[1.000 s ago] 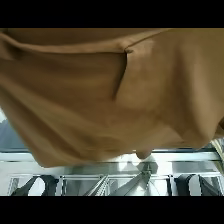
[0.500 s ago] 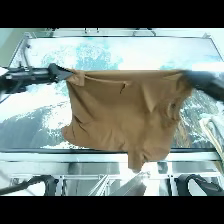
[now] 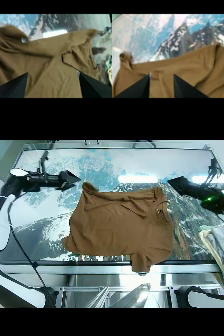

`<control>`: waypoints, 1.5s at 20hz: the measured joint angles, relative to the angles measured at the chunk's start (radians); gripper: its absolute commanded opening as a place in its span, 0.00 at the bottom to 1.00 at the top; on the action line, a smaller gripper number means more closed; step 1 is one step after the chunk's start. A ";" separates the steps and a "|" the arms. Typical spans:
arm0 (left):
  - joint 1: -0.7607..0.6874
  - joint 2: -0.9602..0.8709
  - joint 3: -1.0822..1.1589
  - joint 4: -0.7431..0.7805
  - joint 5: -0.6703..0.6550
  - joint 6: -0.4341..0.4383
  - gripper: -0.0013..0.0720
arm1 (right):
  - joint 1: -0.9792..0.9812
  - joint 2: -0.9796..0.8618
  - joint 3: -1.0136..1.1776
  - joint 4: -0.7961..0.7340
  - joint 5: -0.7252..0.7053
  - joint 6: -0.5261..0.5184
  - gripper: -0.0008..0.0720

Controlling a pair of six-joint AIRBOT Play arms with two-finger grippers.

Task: Fold the shirts.

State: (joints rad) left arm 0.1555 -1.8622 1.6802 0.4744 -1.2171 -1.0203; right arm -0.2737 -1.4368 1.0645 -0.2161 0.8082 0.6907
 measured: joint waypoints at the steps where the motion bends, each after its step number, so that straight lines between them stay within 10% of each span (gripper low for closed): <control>1: 0.032 -0.007 0.028 0.002 -0.043 -0.027 0.98 | -0.036 -0.004 0.018 -0.057 0.047 0.040 0.41; 8: 0.249 0.092 -0.174 0.183 -0.313 -0.175 0.96 | -0.280 0.063 -0.061 -0.280 0.439 0.193 0.32; 10: 0.287 0.146 -0.320 0.307 -0.317 -0.193 0.79 | -0.324 0.128 -0.156 -0.301 0.467 0.200 0.32; 22: 0.199 0.114 -0.648 0.452 -0.283 -0.210 0.61 | -0.371 0.490 -0.422 -0.323 0.509 0.219 0.32; 25: 0.125 0.082 -0.616 0.484 -0.292 -0.202 0.17 | -0.372 0.526 -0.426 -0.325 0.515 0.255 0.32; 30: 0.063 0.045 -0.552 0.546 -0.358 -0.200 0.12 | -0.386 0.542 -0.430 -0.491 0.514 0.372 0.47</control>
State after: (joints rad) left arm 0.2180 -1.8172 1.1278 1.0203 -1.5749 -1.2198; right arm -0.6598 -0.8951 0.6346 -0.7067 1.3224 1.0622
